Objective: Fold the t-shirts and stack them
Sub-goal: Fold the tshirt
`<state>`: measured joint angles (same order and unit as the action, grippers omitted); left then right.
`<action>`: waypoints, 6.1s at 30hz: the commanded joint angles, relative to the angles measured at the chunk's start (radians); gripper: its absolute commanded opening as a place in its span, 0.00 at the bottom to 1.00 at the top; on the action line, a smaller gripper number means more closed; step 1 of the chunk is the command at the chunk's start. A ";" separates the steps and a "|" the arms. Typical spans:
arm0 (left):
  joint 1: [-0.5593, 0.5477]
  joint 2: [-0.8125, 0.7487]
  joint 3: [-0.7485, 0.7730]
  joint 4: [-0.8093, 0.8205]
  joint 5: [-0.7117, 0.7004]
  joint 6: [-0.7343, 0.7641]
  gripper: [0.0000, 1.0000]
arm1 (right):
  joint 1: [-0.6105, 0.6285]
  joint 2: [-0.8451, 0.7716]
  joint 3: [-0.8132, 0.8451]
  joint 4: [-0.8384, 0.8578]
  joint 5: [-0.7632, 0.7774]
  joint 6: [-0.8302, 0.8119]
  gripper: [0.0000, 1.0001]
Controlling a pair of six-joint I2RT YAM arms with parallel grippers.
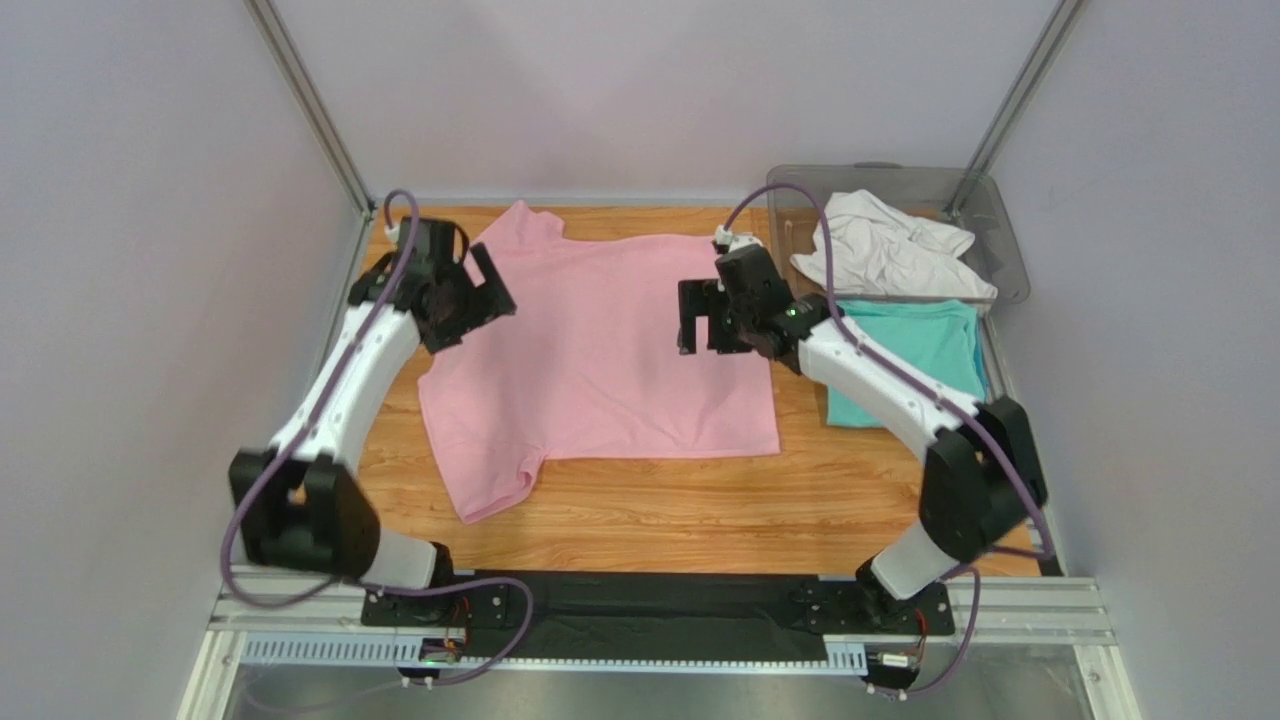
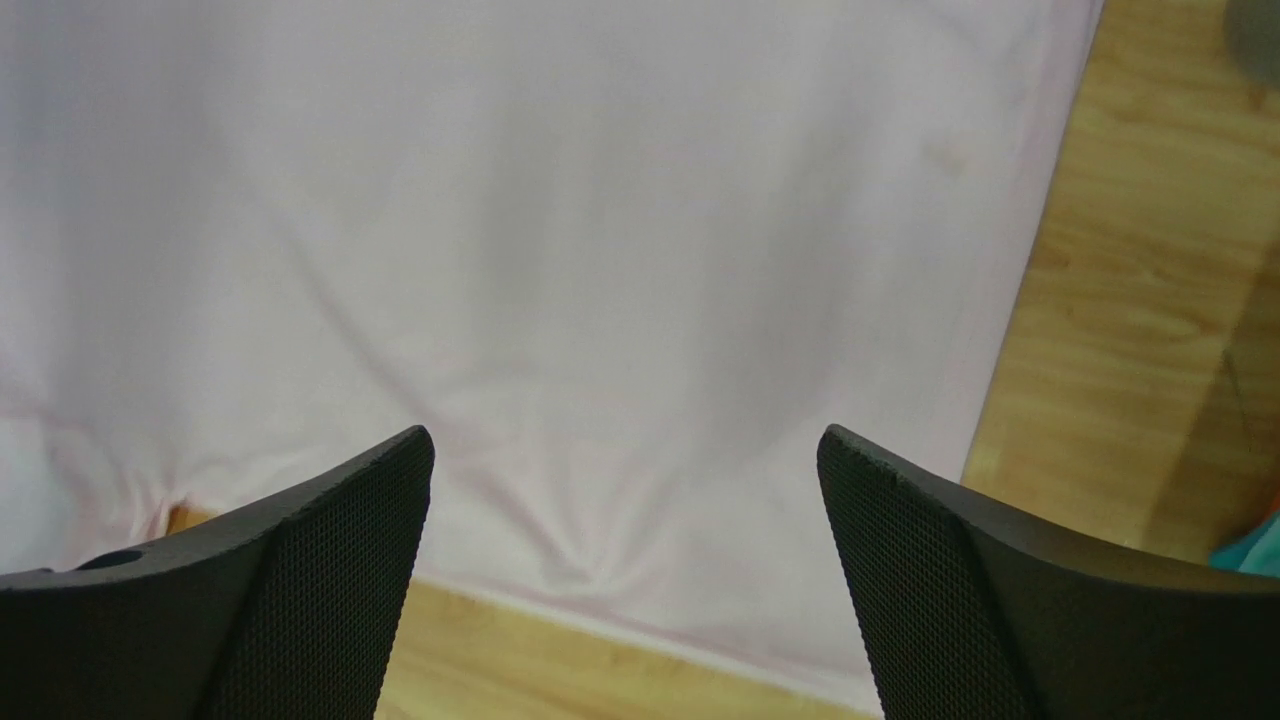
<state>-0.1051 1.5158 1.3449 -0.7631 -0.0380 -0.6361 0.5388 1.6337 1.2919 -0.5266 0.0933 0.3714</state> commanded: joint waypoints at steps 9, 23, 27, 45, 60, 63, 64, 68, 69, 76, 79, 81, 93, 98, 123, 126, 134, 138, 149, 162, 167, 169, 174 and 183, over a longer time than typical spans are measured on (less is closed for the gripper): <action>0.001 -0.719 -0.858 -0.007 -0.037 -0.305 1.00 | 0.107 -0.403 -0.465 0.088 0.037 0.216 1.00; 0.001 -0.806 -0.938 -0.107 -0.056 -0.369 0.95 | 0.112 -0.463 -0.516 0.059 0.074 0.201 1.00; 0.001 -0.721 -0.918 -0.097 -0.048 -0.341 0.84 | 0.108 -0.460 -0.516 0.050 0.088 0.192 1.00; 0.001 -0.670 -0.934 -0.012 -0.025 -0.258 0.00 | 0.107 -0.485 -0.565 -0.012 0.161 0.239 1.00; 0.001 -0.720 -0.992 0.087 -0.005 -0.174 0.00 | 0.095 -0.425 -0.686 0.026 0.310 0.379 0.82; 0.001 -0.727 -0.994 0.088 -0.011 -0.169 0.00 | 0.095 -0.388 -0.689 0.062 0.301 0.389 0.73; 0.001 -0.729 -0.995 0.087 -0.011 -0.169 0.00 | 0.095 -0.380 -0.691 0.075 0.293 0.393 0.68; 0.001 -0.726 -0.994 0.088 -0.010 -0.163 0.00 | 0.095 -0.338 -0.694 0.100 0.266 0.397 0.56; 0.001 -0.727 -0.992 0.087 -0.008 -0.163 0.00 | 0.095 -0.324 -0.695 0.105 0.252 0.396 0.55; 0.001 -0.729 -0.991 0.090 0.010 -0.151 0.00 | 0.095 -0.305 -0.727 0.149 0.232 0.382 0.28; 0.001 -0.749 -0.994 0.091 0.007 -0.160 0.00 | 0.095 -0.304 -0.732 0.161 0.206 0.367 0.17; 0.001 -0.763 -1.003 0.100 0.016 -0.188 0.00 | 0.095 -0.307 -0.732 0.169 0.180 0.348 0.06; -0.011 -1.077 -1.010 0.039 0.073 -0.255 0.00 | 0.130 -0.500 -0.764 0.053 0.125 0.350 0.00; -0.024 -1.094 -0.986 -0.047 0.086 -0.324 0.00 | 0.161 -0.624 -0.789 -0.025 0.099 0.374 0.00; -0.024 -0.677 -0.669 0.202 -0.068 -0.272 0.00 | 0.038 -0.451 -0.442 -0.035 0.212 0.245 0.00; -0.024 -0.610 -0.609 0.225 -0.098 -0.255 0.00 | -0.003 -0.411 -0.392 -0.035 0.194 0.232 0.00; -0.022 -0.444 -0.460 0.252 -0.164 -0.194 0.00 | -0.048 -0.292 -0.286 -0.015 0.181 0.178 0.00; -0.007 -0.356 -0.403 0.297 -0.166 -0.157 0.00 | -0.074 -0.239 -0.244 -0.015 0.200 0.181 0.00; 0.062 -0.085 -0.300 0.429 -0.036 -0.106 0.00 | -0.149 -0.058 -0.140 0.019 0.194 0.152 0.01; 0.084 0.247 -0.029 0.367 0.098 -0.014 0.65 | -0.192 0.098 -0.022 0.040 0.126 0.150 0.43; 0.084 0.195 -0.021 0.335 0.176 -0.004 1.00 | -0.189 0.020 -0.066 0.049 0.027 0.155 0.73; 0.082 0.175 -0.059 0.352 0.214 -0.010 1.00 | -0.180 -0.027 -0.118 0.079 -0.041 0.167 1.00; 0.082 0.165 -0.150 0.378 0.276 -0.022 1.00 | -0.134 -0.034 -0.174 0.122 -0.078 0.159 1.00; 0.082 0.262 -0.213 0.383 0.328 -0.022 1.00 | -0.094 0.133 -0.155 0.152 -0.144 0.172 1.00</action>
<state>-0.0242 1.7561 1.1519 -0.3889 0.2485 -0.6666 0.4397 1.7313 1.1286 -0.4061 -0.0044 0.5301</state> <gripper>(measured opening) 0.994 0.998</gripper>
